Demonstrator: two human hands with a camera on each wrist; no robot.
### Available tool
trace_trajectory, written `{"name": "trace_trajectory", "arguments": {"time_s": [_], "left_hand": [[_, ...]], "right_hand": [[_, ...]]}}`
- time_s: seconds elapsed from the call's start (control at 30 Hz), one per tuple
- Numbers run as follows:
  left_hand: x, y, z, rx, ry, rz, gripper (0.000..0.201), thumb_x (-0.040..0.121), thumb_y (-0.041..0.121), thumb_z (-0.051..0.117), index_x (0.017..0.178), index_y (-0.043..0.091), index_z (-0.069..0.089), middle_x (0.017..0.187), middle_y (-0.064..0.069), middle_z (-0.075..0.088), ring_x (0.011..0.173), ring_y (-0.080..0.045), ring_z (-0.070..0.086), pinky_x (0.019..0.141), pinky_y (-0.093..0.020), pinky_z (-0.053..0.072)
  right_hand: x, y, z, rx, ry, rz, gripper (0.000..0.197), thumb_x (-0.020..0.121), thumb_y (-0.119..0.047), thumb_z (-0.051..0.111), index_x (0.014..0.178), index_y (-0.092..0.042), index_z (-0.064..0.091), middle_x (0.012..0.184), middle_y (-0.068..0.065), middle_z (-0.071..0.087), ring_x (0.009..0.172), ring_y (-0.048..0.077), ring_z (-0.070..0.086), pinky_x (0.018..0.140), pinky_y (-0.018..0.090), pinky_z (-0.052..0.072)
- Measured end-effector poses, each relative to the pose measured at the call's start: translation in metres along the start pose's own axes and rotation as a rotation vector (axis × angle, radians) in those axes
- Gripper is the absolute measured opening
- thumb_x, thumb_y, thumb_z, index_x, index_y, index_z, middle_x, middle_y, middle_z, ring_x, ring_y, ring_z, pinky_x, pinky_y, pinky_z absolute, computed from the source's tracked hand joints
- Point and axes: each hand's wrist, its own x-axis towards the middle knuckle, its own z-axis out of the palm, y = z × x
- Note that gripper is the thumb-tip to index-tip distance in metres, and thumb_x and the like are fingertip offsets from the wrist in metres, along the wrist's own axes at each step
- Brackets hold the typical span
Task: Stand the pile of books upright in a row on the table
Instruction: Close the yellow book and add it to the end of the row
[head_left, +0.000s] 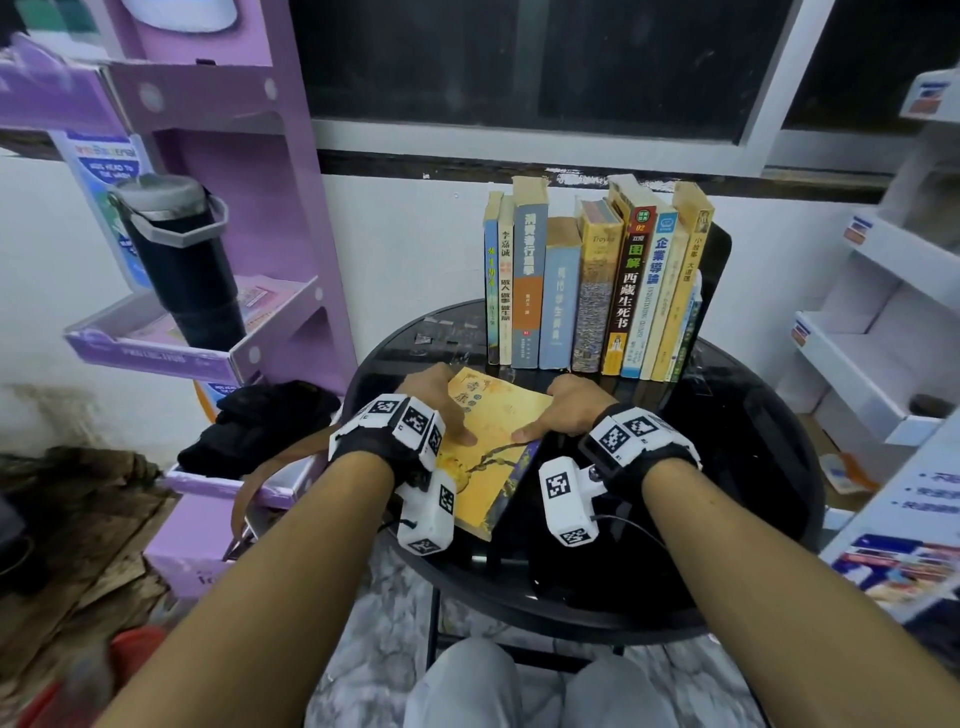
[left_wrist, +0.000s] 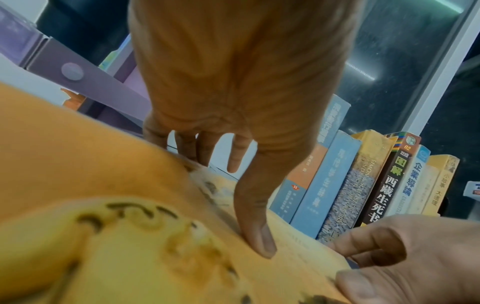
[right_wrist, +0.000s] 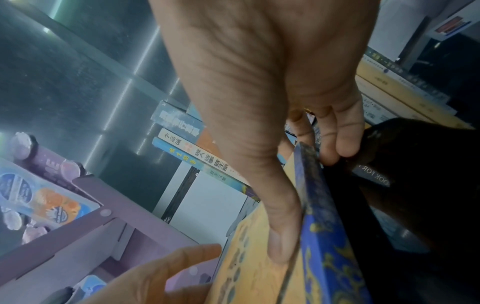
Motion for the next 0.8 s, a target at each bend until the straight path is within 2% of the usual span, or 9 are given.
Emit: {"name": "trace_trajectory", "arguments": {"time_s": [0.1, 0.17, 0.3, 0.37, 0.43, 0.5, 0.63, 0.77, 0.8], "left_hand": [[0.001, -0.001, 0.0, -0.005, 0.009, 0.002, 0.1, 0.06, 0.026, 0.091, 0.143, 0.02, 0.036, 0.139, -0.005, 0.051, 0.124, -0.027, 0.051, 0.094, -0.036, 0.044], [0.0, -0.001, 0.001, -0.009, 0.006, 0.013, 0.101, 0.06, 0.027, 0.091, 0.143, 0.02, 0.036, 0.139, -0.005, 0.05, 0.125, -0.026, 0.051, 0.096, -0.036, 0.044], [-0.002, -0.004, 0.0, -0.061, -0.014, 0.037, 0.099, 0.064, 0.027, 0.089, 0.145, 0.019, 0.033, 0.143, -0.004, 0.047, 0.129, -0.025, 0.047, 0.099, -0.033, 0.04], [-0.004, -0.006, -0.003, -0.128, -0.033, 0.036, 0.098, 0.066, 0.027, 0.088, 0.146, 0.02, 0.032, 0.144, -0.004, 0.046, 0.129, -0.025, 0.046, 0.1, -0.034, 0.039], [-0.004, -0.007, -0.006, -0.221, -0.049, 0.046, 0.096, 0.067, 0.027, 0.087, 0.146, 0.019, 0.033, 0.143, -0.004, 0.046, 0.128, -0.025, 0.047, 0.1, -0.035, 0.039], [-0.003, -0.006, -0.009, -0.326, -0.045, 0.059, 0.095, 0.067, 0.028, 0.087, 0.145, 0.017, 0.034, 0.141, -0.003, 0.048, 0.124, -0.025, 0.051, 0.104, -0.038, 0.042], [-0.004, 0.005, -0.018, -0.578, -0.029, 0.105, 0.08, 0.068, 0.029, 0.086, 0.134, 0.016, 0.043, 0.124, -0.005, 0.061, 0.11, -0.026, 0.061, 0.099, -0.048, 0.048], [0.008, 0.017, -0.019, -0.741, -0.022, 0.196, 0.093, 0.042, 0.046, 0.089, 0.122, 0.021, 0.049, 0.117, -0.002, 0.067, 0.106, -0.026, 0.065, 0.095, -0.051, 0.05], [0.004, 0.023, -0.021, -0.768, -0.02, 0.214, 0.09, 0.043, 0.045, 0.089, 0.12, 0.021, 0.049, 0.117, -0.001, 0.067, 0.106, -0.026, 0.065, 0.095, -0.051, 0.05]], "right_hand": [[0.001, 0.002, -0.001, 0.084, -0.017, 0.01, 0.069, 0.051, -0.049, 0.092, 0.098, -0.004, 0.069, 0.104, 0.012, 0.069, 0.095, 0.026, 0.065, 0.071, 0.033, 0.054], [-0.002, 0.001, -0.003, 0.189, -0.03, 0.013, 0.062, 0.052, -0.035, 0.095, 0.098, -0.002, 0.069, 0.102, 0.012, 0.071, 0.093, 0.025, 0.069, 0.076, 0.036, 0.06], [-0.01, -0.001, -0.007, 0.404, -0.02, 0.029, 0.051, 0.055, -0.01, 0.094, 0.092, -0.002, 0.06, 0.1, 0.017, 0.071, 0.088, 0.029, 0.072, 0.078, 0.045, 0.06], [-0.014, -0.003, -0.011, 0.423, 0.031, 0.007, 0.069, 0.052, -0.012, 0.095, 0.105, -0.007, 0.052, 0.105, 0.015, 0.067, 0.093, 0.032, 0.069, 0.08, 0.048, 0.059], [-0.021, -0.006, -0.021, 0.423, 0.077, -0.026, 0.079, 0.053, -0.015, 0.095, 0.115, -0.014, 0.045, 0.108, 0.009, 0.063, 0.092, 0.027, 0.065, 0.074, 0.042, 0.058], [-0.028, -0.008, -0.033, 0.437, 0.132, -0.072, 0.075, 0.06, -0.012, 0.092, 0.116, -0.018, 0.043, 0.106, 0.007, 0.061, 0.089, 0.024, 0.062, 0.068, 0.035, 0.054], [-0.042, -0.013, -0.057, 0.478, 0.266, -0.169, 0.071, 0.058, -0.004, 0.091, 0.111, -0.021, 0.046, 0.104, 0.006, 0.063, 0.097, 0.028, 0.064, 0.082, 0.046, 0.057], [-0.054, -0.011, -0.076, 0.476, 0.381, -0.254, 0.07, 0.061, -0.005, 0.089, 0.113, -0.023, 0.047, 0.1, 0.0, 0.062, 0.096, 0.025, 0.063, 0.08, 0.043, 0.057], [-0.057, -0.009, -0.08, 0.475, 0.407, -0.268, 0.071, 0.061, -0.005, 0.089, 0.115, -0.023, 0.047, 0.101, -0.001, 0.062, 0.096, 0.023, 0.063, 0.078, 0.04, 0.057]]}}
